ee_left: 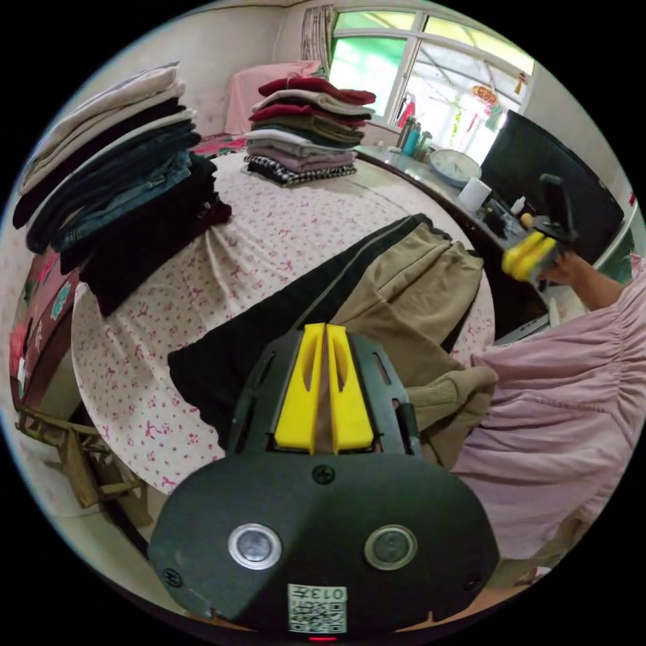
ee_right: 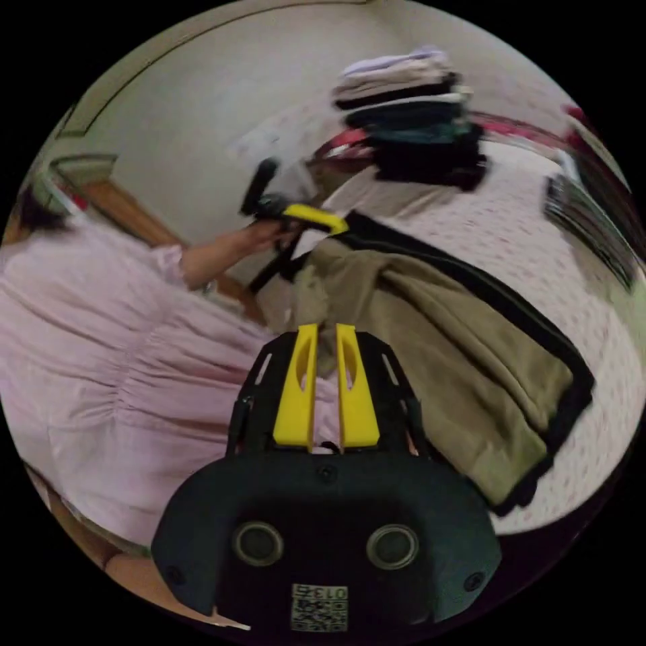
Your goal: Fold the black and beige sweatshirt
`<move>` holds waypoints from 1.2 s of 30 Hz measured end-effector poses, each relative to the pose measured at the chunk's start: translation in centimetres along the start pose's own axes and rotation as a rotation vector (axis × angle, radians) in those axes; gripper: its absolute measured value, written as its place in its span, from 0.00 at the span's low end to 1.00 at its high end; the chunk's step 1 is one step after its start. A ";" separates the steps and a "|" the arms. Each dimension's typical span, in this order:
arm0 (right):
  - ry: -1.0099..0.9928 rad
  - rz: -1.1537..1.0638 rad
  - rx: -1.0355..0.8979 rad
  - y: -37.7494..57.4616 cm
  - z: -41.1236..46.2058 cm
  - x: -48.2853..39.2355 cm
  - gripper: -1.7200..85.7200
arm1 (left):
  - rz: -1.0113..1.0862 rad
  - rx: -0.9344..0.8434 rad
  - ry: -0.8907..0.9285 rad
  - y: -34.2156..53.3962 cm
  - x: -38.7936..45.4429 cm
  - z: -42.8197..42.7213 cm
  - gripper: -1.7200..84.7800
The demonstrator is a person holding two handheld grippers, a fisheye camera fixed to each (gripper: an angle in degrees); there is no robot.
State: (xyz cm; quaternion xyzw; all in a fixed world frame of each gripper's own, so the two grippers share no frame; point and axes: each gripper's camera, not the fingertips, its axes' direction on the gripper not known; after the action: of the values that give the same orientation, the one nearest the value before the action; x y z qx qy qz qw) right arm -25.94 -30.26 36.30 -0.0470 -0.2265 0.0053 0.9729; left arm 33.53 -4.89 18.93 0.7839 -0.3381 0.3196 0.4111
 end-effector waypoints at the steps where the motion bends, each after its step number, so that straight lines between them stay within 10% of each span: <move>1: 0.043 0.071 0.041 0.9 -1.3 1.4 0.08 | 0.007 0.013 0.027 -0.5 1.0 0.0 0.07; 4: 0.429 0.512 0.205 6.7 -7.0 9.2 0.11 | 0.053 0.000 0.061 -2.5 4.5 1.7 0.10; 11: 0.579 0.841 0.182 11.8 -7.9 19.0 0.12 | 0.087 -0.161 0.016 -5.1 8.4 9.1 0.10; 22: 0.594 0.477 0.209 11.7 -11.2 18.1 0.02 | 0.217 -0.349 0.029 -5.0 10.1 13.1 0.02; 28: 0.511 0.638 0.082 15.5 -10.3 21.7 0.02 | 0.241 -0.370 0.094 -5.5 9.2 12.8 0.02; 36: 0.465 0.313 0.141 6.5 -6.8 14.4 0.02 | 0.145 -0.160 -0.001 -10.8 8.5 12.3 0.02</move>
State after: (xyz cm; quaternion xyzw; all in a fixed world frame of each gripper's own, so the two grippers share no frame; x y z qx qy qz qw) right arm -9.96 -23.90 35.89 -0.0138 0.0134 0.1601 0.9869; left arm 49.68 -13.03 15.31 0.7220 -0.4186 0.3203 0.4481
